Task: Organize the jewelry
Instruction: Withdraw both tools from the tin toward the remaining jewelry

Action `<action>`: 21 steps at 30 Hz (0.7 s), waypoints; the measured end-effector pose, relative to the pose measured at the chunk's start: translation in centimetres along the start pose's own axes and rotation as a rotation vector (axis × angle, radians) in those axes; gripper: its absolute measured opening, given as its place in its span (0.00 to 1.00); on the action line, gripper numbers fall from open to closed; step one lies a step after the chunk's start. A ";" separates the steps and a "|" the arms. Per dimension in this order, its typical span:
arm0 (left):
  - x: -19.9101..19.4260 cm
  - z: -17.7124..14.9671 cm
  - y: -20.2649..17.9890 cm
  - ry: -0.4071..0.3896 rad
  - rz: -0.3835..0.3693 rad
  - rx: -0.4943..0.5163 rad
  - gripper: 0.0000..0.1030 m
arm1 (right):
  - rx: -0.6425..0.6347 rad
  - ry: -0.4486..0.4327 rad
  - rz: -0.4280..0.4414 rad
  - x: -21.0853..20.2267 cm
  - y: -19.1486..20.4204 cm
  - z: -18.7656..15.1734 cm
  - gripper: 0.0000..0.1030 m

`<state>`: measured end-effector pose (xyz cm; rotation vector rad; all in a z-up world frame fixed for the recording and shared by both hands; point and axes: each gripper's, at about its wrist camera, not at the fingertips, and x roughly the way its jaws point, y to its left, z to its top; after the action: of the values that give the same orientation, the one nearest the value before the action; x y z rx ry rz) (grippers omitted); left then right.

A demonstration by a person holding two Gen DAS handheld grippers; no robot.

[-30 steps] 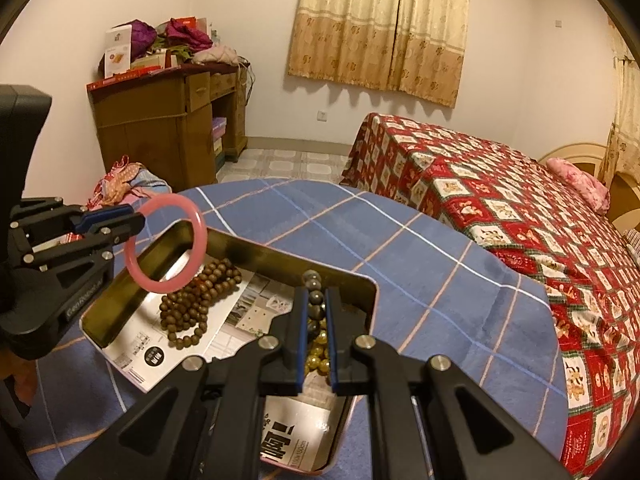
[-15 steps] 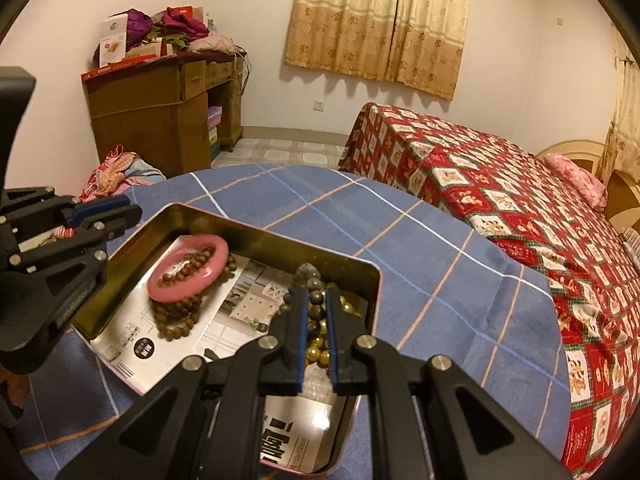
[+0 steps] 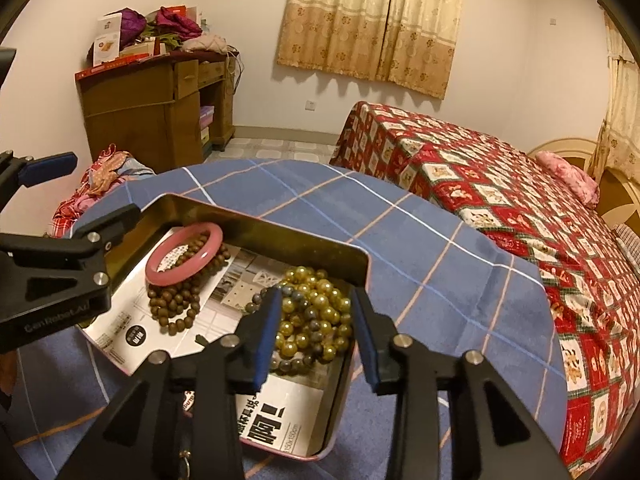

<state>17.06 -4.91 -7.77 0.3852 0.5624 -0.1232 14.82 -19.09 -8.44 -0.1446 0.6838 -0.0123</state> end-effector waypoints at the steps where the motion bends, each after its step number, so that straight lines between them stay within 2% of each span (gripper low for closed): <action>1: 0.0 -0.1 0.0 0.003 0.005 0.002 0.82 | 0.001 -0.002 -0.002 -0.1 0.0 -0.1 0.44; 4: -0.3 -0.3 0.1 0.003 0.003 -0.009 0.82 | 0.008 -0.006 -0.005 -0.5 -0.2 -0.1 0.46; 7: -0.9 -0.6 0.1 0.003 0.004 -0.019 0.82 | 0.019 -0.016 -0.005 -1.1 -0.4 -0.4 0.56; 12: -3.3 -1.8 0.3 -0.020 0.007 -0.032 0.82 | 0.033 -0.018 -0.010 -2.4 -0.8 -1.2 0.57; 17: -6.1 -4.4 -0.1 -0.029 0.014 -0.038 0.82 | 0.056 -0.016 -0.038 -4.4 -1.8 -3.2 0.57; 21: -7.5 -6.5 -1.1 0.007 -0.010 -0.021 0.82 | 0.092 0.003 -0.064 -6.1 -3.1 -6.1 0.62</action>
<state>7.31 -3.31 -9.17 0.3625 0.5718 -0.1259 6.36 -22.60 -8.83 -0.0778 0.6806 -0.1053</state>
